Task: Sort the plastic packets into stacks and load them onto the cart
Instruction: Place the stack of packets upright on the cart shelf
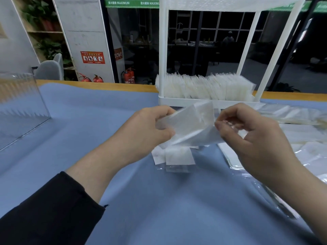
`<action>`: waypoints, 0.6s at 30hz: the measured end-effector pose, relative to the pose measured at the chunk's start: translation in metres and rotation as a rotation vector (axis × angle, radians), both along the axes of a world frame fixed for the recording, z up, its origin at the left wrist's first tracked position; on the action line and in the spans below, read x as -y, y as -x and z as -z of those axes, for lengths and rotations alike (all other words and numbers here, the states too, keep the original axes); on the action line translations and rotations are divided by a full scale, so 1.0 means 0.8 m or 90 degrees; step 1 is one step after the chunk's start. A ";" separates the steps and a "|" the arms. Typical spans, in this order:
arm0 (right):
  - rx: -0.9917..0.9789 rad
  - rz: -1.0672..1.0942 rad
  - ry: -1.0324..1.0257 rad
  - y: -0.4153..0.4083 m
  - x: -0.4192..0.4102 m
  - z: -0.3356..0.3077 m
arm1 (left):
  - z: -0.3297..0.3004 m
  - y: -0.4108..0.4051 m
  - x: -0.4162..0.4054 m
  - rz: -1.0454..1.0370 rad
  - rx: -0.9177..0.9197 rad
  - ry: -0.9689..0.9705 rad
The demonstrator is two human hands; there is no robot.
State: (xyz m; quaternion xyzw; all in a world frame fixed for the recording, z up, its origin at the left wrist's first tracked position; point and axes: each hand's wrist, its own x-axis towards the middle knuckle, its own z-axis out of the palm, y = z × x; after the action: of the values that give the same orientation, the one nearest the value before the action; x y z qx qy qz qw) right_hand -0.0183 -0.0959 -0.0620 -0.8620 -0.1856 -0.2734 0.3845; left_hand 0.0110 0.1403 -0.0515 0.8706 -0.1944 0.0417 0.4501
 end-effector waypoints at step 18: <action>-0.112 -0.012 -0.213 -0.028 -0.007 0.022 | 0.019 0.009 0.030 -0.025 0.023 -0.032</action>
State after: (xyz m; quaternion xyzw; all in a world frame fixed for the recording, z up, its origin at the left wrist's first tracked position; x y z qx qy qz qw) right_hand 0.0037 -0.0906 -0.0800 -0.8048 -0.1115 -0.2200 0.5398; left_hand 0.0035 0.1161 -0.0663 0.8843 -0.1867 0.0612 0.4235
